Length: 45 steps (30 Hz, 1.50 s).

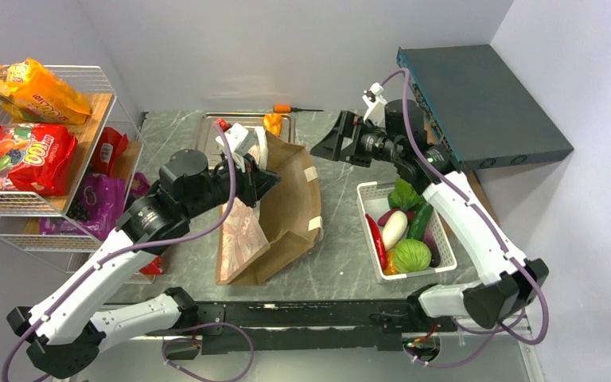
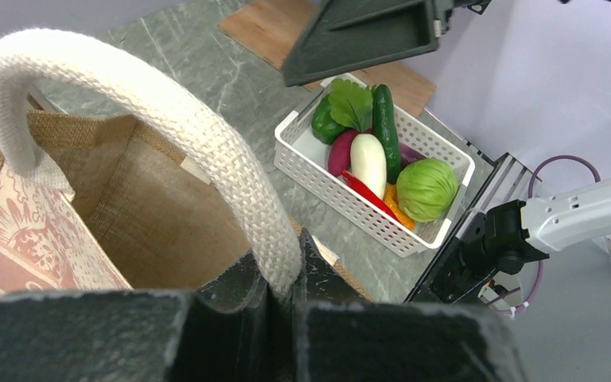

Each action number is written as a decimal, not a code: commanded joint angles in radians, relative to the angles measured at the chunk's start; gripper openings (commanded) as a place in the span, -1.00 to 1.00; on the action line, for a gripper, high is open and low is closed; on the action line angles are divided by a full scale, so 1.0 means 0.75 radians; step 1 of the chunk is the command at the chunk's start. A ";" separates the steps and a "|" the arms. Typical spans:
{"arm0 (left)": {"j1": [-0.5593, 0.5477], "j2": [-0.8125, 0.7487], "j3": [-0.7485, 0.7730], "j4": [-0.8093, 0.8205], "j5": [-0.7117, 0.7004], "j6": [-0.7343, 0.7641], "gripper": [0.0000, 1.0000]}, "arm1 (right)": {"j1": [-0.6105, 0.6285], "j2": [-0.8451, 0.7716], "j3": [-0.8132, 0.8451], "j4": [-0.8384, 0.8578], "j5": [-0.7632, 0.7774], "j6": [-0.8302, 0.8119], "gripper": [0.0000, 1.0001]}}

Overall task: Place the food into the grocery bag and tie it
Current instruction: Place the fake vegetable into the grocery bag, then pick up the fake vegetable from the bin.

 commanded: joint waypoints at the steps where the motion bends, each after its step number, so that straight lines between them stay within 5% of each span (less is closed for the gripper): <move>1: 0.004 0.009 0.066 0.024 0.027 -0.019 -1.00 | 0.001 -0.130 0.044 -0.165 0.165 -0.132 1.00; 45: 0.005 0.148 0.236 0.024 0.080 0.044 -1.00 | -0.009 -0.456 -0.169 -0.675 0.783 -0.309 1.00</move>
